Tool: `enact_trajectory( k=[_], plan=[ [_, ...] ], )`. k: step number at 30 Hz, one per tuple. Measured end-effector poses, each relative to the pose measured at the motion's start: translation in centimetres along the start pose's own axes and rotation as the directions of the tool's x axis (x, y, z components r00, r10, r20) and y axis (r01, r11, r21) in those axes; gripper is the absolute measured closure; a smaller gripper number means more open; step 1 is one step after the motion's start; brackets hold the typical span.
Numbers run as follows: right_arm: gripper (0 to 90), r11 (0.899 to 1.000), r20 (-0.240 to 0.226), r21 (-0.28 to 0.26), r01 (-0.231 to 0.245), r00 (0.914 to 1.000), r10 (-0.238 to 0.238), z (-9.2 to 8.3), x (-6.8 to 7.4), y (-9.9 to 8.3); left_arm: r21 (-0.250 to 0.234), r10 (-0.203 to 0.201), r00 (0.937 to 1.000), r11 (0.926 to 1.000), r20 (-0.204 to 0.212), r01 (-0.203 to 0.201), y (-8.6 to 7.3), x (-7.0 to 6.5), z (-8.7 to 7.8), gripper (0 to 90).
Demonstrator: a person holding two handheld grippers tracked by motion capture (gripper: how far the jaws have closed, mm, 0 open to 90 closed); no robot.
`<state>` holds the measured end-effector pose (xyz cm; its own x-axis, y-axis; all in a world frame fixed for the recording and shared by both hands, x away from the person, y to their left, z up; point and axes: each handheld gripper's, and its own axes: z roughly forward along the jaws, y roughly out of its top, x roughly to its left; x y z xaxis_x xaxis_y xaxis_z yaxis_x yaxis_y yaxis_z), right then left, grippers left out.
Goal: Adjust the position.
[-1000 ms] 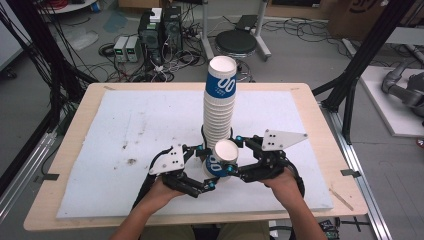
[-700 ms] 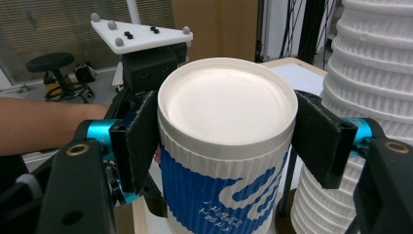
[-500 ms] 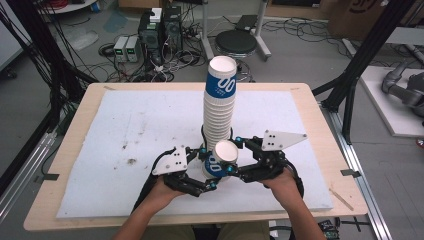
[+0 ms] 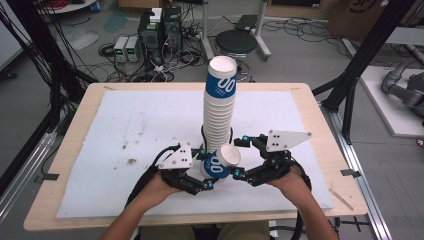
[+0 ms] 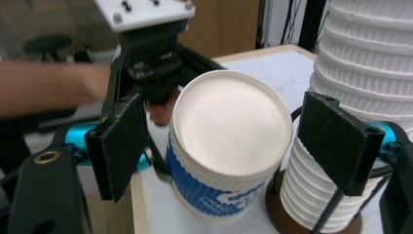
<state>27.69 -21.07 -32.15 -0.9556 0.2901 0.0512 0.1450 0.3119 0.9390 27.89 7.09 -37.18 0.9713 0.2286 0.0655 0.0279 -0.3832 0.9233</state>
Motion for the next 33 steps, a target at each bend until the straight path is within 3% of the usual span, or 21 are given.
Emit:
enact_trajectory(
  k=[7,9,12,13,14,16,17,18,19,20,21,22,23,25,26,27,33],
  plan=[
    [19.0,0.991,-0.015,0.095,0.093,0.9957,-0.092,-0.3,-0.2,1.2,0.072,0.029,0.9993,0.9970,0.023,-0.030,1.0,0.2,-0.3,27.8],
    [19.1,0.984,-0.031,0.125,0.129,0.9916,-0.126,-0.3,-0.2,1.8,0.104,0.043,0.9987,0.9935,0.028,-0.046,1.4,0.2,-0.3,27.8],
    [19.0,0.967,-0.057,0.184,0.176,0.9841,-0.168,0.1,-0.4,2.4,0.129,0.052,0.9979,0.9900,0.038,-0.057,1.8,0.3,-0.4,27.7],
    [19.0,0.955,-0.072,0.223,0.196,0.9802,-0.184,0.4,-0.5,2.7,0.135,0.055,0.9977,0.9890,0.041,-0.060,1.9,0.3,-0.4,27.7],
    [19.0,0.950,-0.079,0.240,0.202,0.9790,-0.188,0.5,-0.5,2.8,0.144,0.060,0.9972,0.9874,0.045,-0.065,2.0,0.3,-0.4,27.7],
    [19.0,0.939,-0.097,0.266,0.220,0.9748,-0.201,0.9,-0.5,3.0,0.159,0.061,0.9970,0.9850,0.047,-0.068,2.2,0.3,-0.5,27.7],
    [19.0,0.939,-0.097,0.266,0.220,0.9748,-0.201,0.9,-0.5,3.0,0.167,0.062,0.9968,0.9835,0.051,-0.070,2.2,0.3,-0.5,27.7],
    [19.0,0.926,-0.117,0.291,0.240,0.9696,-0.215,1.3,-0.5,3.2,0.176,0.066,0.9963,0.9816,0.056,-0.075,2.2,0.3,-0.5,27.8],
    [19.1,0.920,-0.122,0.304,0.248,0.9677,-0.220,1.5,-0.4,3.2,0.180,0.067,0.9961,0.9806,0.058,-0.077,2.2,0.3,-0.5,27.9],
    [19.1,0.920,-0.122,0.304,0.248,0.9677,-0.220,1.5,-0.4,3.2,0.182,0.065,0.9959,0.9804,0.063,-0.076,2.2,0.3,-0.4,27.9],
    [19.1,0.914,-0.134,0.318,0.253,0.9661,-0.220,1.7,-0.4,3.3,0.184,0.069,0.9956,0.9798,0.064,-0.079,2.2,0.2,-0.4,27.9],
    [19.0,0.906,-0.142,0.334,0.262,0.9637,-0.226,2.0,-0.5,3.3,0.184,0.070,0.9955,0.9796,0.065,-0.081,2.2,0.2,-0.4,28.2],
    [19.1,0.889,-0.162,0.366,0.275,0.9595,-0.231,2.6,-0.4,3.2,0.185,0.071,0.9949,0.9791,0.072,-0.083,2.2,0.2,-0.4,28.5],
    [20.8,0.875,-0.175,0.390,0.287,0.9561,-0.235,3.0,-0.4,3.1,0.186,0.073,0.9943,0.9787,0.078,-0.087,2.2,0.1,-0.3,29.0],
    [20.8,0.875,-0.175,0.390,0.287,0.9561,-0.235,3.0,-0.4,3.1,0.188,0.076,0.9938,0.9780,0.082,-0.090,2.2,0.1,-0.3,29.0],
    [25.9,0.858,-0.194,0.414,0.304,0.9505,-0.243,3.3,-0.3,3.0,0.191,0.077,0.9934,0.9772,0.085,-0.092,2.2,0.1,-0.3,29.1],
    [28.8,0.845,-0.227,0.435,0.311,0.9461,-0.231,3.7,-0.4,2.8,0.216,0.079,0.9918,0.9712,0.100,-0.099,2.0,-0.1,-0.1,29.1]
  ],
)
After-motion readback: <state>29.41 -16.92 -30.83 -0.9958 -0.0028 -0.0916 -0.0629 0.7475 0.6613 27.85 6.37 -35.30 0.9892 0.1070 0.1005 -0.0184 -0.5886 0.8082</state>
